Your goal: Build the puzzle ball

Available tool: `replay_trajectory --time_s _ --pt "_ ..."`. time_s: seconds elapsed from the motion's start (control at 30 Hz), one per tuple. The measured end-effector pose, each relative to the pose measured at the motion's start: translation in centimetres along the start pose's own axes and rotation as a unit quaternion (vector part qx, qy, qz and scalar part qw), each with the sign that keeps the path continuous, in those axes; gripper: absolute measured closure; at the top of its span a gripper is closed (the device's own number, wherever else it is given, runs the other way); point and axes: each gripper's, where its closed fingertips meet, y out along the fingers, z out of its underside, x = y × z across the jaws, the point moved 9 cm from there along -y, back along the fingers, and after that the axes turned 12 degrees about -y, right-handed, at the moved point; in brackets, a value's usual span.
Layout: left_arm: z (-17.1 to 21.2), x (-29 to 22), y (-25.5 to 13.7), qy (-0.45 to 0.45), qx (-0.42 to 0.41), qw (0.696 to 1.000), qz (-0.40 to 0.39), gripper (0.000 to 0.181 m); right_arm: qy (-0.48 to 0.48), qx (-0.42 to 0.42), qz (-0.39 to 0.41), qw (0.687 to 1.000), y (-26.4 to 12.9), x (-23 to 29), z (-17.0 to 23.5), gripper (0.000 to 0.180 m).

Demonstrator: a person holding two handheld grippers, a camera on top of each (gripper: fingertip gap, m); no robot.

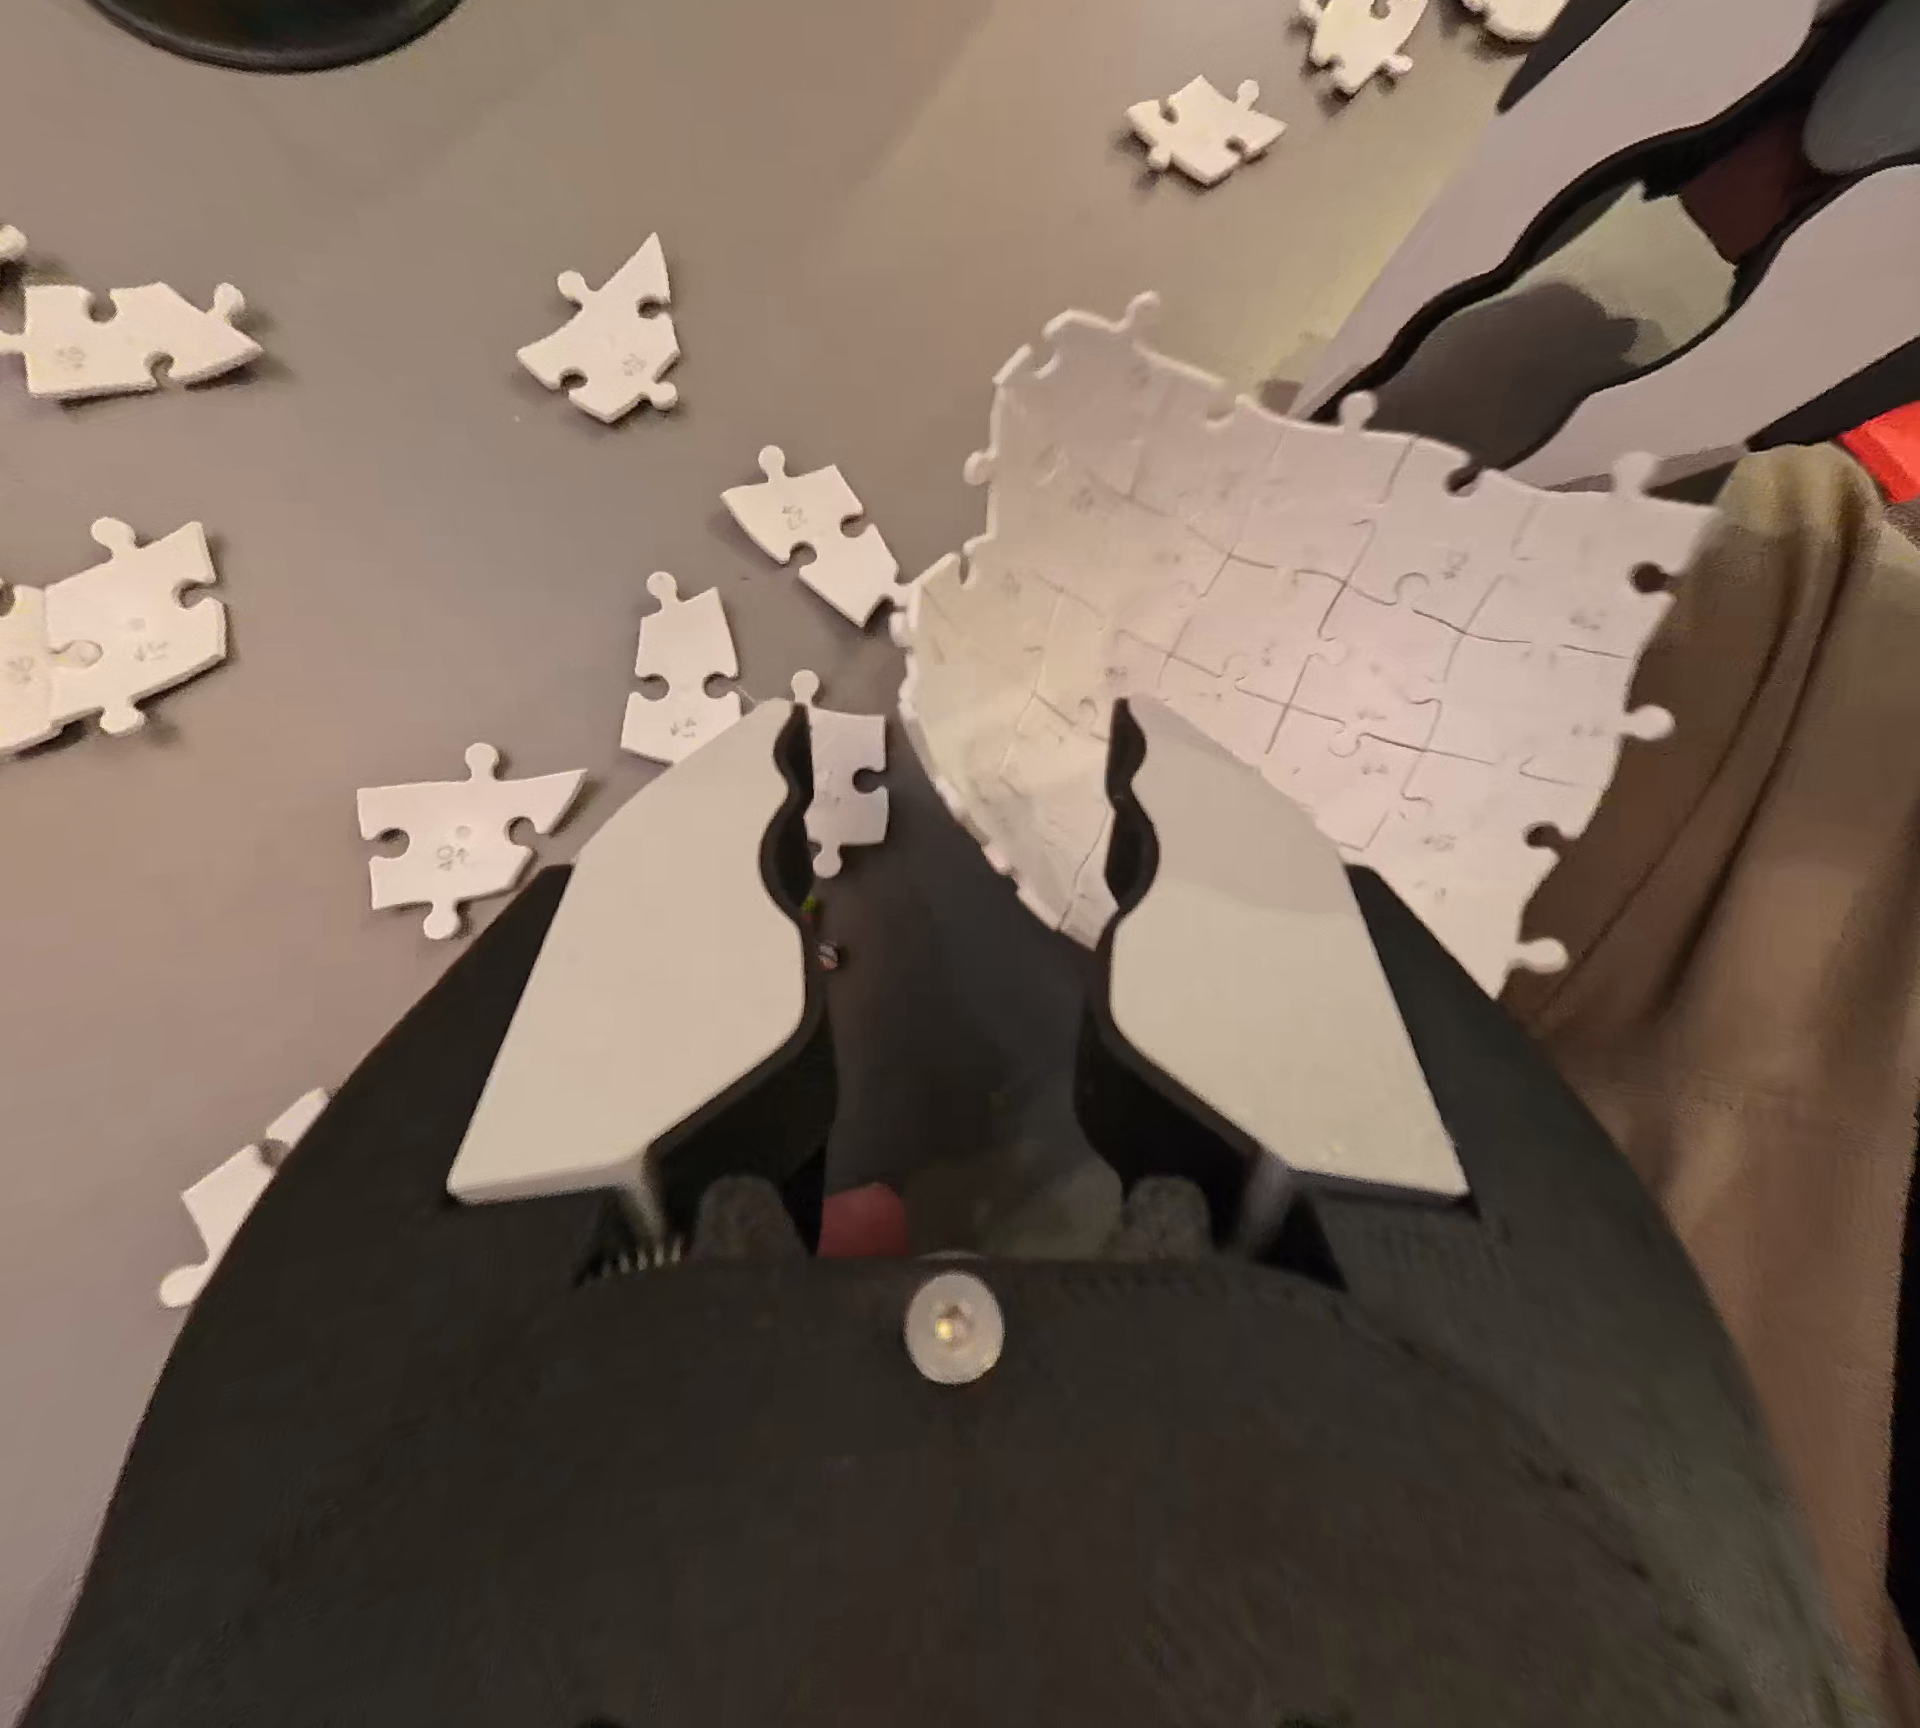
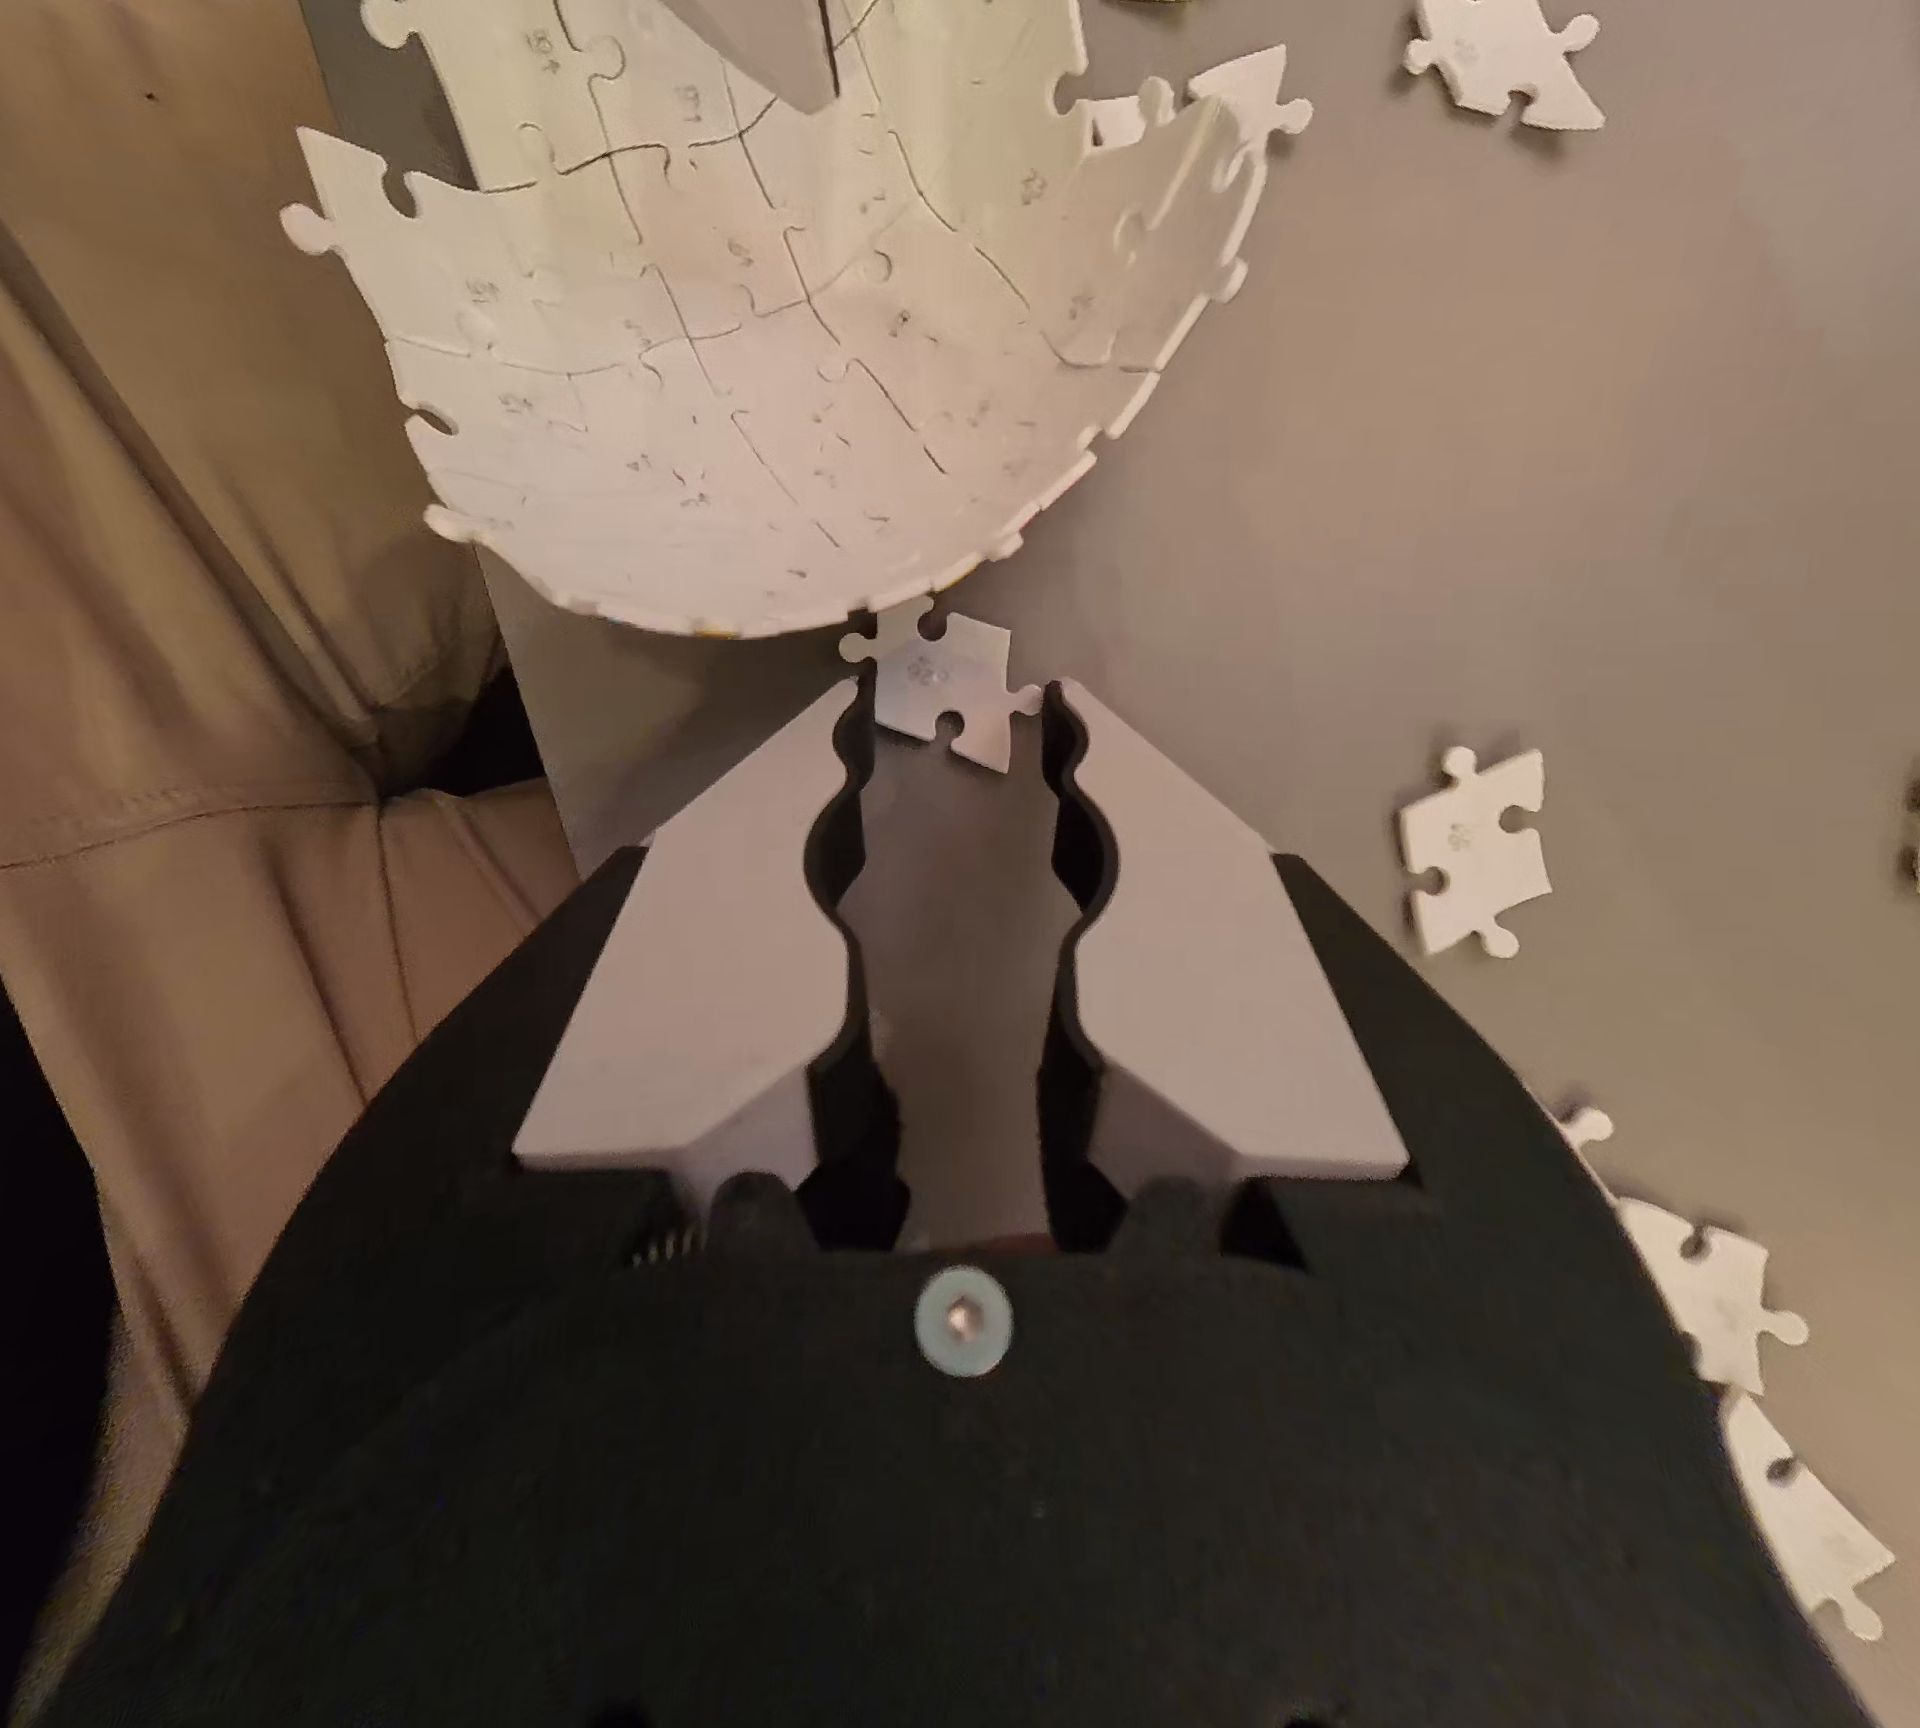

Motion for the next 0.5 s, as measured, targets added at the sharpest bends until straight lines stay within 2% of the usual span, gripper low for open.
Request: replay_trajectory --time_s 0.03,0.27,0.4,0.5 --pt "-0.2 -0.1 -0.2 0.002 -0.006 1.0 0.0 0.126 0.001 -0.002 0.001 1.0 -0.2 -0.2 0.1 0.149" --pt "-3.1 -1.1 -1.8 0.058 -0.037 0.998 0.01 0.124 -0.022 -0.01 0.015 1.0 -2.3 -1.8 0.3 0.149" --pt "-5.5 -1.7 -1.2 0.152 0.032 0.988 -0.005 0.136 -0.054 -0.012 0.018 0.998 -2.9 -2.5 -0.2 0.149" --pt "-7.0 -1.8 1.0 0.213 0.102 0.972 -0.001 0.137 -0.065 -0.019 0.018 0.998 -3.1 -3.0 -0.5 0.149"
